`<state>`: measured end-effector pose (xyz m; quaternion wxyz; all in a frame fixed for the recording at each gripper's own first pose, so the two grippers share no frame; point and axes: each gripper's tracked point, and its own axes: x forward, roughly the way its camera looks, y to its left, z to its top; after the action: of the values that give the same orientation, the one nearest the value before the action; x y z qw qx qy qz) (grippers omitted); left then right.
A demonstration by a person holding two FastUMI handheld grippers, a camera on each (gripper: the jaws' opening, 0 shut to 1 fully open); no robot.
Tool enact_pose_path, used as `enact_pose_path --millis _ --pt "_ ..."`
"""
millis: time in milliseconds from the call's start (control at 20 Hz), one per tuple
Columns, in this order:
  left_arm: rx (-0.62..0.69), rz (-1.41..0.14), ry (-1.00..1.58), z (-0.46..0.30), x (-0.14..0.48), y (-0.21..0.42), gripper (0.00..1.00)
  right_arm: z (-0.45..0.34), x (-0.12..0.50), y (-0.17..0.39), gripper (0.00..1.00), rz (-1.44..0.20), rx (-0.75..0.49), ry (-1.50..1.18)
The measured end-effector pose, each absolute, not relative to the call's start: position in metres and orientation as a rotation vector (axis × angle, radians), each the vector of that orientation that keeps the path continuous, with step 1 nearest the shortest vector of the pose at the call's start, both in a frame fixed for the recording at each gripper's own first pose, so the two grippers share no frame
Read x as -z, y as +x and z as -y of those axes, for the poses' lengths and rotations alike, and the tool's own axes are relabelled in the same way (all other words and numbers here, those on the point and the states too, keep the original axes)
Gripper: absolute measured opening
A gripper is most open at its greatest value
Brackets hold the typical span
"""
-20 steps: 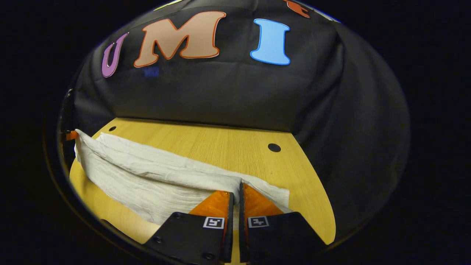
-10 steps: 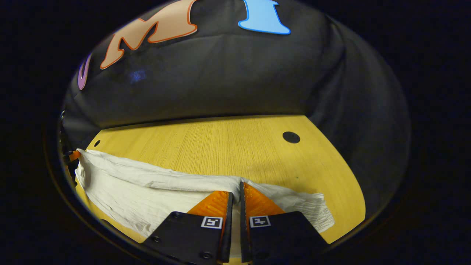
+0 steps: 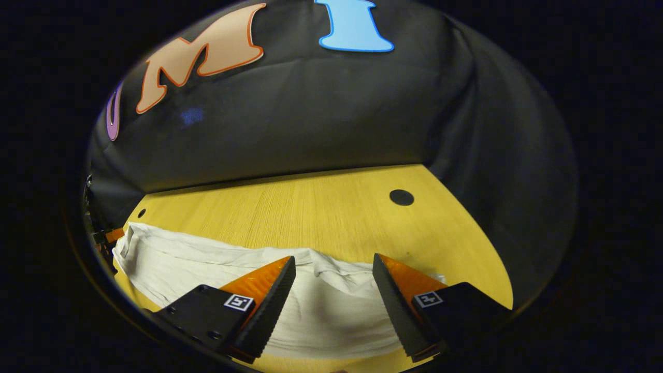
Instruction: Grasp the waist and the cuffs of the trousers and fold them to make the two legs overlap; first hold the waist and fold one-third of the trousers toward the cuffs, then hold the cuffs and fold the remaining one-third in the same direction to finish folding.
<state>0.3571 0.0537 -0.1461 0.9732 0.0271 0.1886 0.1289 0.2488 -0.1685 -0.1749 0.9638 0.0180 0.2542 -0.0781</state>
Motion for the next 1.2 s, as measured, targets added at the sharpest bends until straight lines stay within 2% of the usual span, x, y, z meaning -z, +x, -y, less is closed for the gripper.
enact_pose_path --millis 200,250,300,350,400,500,550,600,1150,1200 --pt "-0.211 -0.306 0.052 -0.038 0.111 0.318 0.98 0.209 0.147 0.203 0.96 -0.473 0.232 0.062" --pt "-0.210 -0.297 0.074 -0.036 0.105 0.304 0.94 0.222 0.147 0.190 0.96 -0.476 0.255 0.063" --pt "-0.204 -0.288 0.092 -0.032 0.102 0.292 0.98 0.231 0.151 0.177 0.93 -0.484 0.274 0.075" --pt "-0.198 -0.282 0.105 -0.029 0.100 0.281 0.94 0.240 0.157 0.167 0.93 -0.494 0.290 0.101" --pt "-0.197 -0.277 0.111 -0.027 0.101 0.269 0.97 0.243 0.162 0.157 0.93 -0.506 0.302 0.137" --pt "-0.197 -0.275 0.094 -0.017 0.100 0.245 0.97 0.252 0.177 0.140 0.93 -0.525 0.327 0.196" --pt "-0.194 -0.267 0.077 -0.010 0.100 0.237 0.98 0.257 0.184 0.133 0.97 -0.531 0.338 0.211" --pt "-0.195 -0.261 0.061 -0.004 0.098 0.228 0.97 0.261 0.192 0.126 0.97 -0.535 0.351 0.224" --pt "-0.237 -0.256 0.020 0.032 0.110 0.183 0.97 0.280 0.243 0.152 0.97 -0.559 0.364 0.468" --pt "-0.229 -0.246 0.013 0.036 0.108 0.183 0.97 0.280 0.246 0.155 0.92 -0.558 0.360 0.481"
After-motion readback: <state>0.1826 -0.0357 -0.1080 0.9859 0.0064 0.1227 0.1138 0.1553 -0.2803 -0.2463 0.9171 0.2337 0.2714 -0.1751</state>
